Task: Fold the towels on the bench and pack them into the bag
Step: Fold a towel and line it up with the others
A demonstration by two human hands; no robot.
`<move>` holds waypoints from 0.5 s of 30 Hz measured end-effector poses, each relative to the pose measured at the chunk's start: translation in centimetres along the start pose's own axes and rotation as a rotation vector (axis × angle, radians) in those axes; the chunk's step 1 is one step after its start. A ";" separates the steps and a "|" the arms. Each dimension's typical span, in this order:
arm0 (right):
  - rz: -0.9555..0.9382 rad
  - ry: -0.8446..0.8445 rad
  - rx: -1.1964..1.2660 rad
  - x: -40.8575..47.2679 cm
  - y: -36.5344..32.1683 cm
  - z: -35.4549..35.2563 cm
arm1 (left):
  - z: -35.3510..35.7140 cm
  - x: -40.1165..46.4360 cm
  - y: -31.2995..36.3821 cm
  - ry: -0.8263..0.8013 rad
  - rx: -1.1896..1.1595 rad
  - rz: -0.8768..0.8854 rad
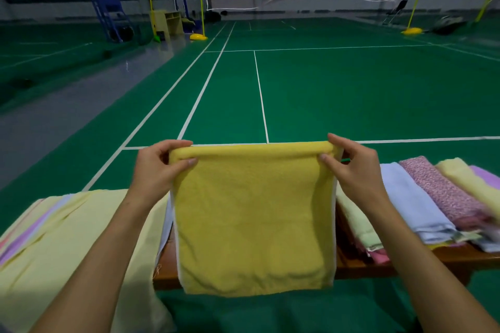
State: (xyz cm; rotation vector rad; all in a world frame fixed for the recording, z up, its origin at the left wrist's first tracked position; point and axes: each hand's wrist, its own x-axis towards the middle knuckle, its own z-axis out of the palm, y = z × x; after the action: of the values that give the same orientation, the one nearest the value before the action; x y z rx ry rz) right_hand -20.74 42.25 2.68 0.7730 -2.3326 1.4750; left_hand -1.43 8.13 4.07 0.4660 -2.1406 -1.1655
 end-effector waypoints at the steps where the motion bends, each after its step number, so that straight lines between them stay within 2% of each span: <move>1: -0.022 0.022 -0.040 0.2 -0.4 -0.1 | 0.1 0.2 0.3 0.049 0.057 0.040; 4: -0.085 0.082 -0.130 0.6 -1.6 -0.1 | 0.4 0.7 1.5 0.199 0.144 0.113; 9: -0.164 0.247 -0.246 1.5 -2.7 -0.7 | 0.0 1.9 3.1 0.333 0.085 0.141; 12: -0.136 0.265 -0.253 1.7 -3.0 -0.8 | -0.3 2.3 3.6 0.285 -0.059 0.049; 15: -0.018 0.131 -0.007 1.7 -3.6 -0.8 | -0.6 1.8 4.2 0.143 -0.156 -0.006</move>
State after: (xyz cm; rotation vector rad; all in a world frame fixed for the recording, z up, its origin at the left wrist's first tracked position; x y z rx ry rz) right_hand -20.12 41.31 6.56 0.6730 -2.2275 1.4625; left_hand -2.35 8.97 8.48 0.4715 -1.9115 -1.2529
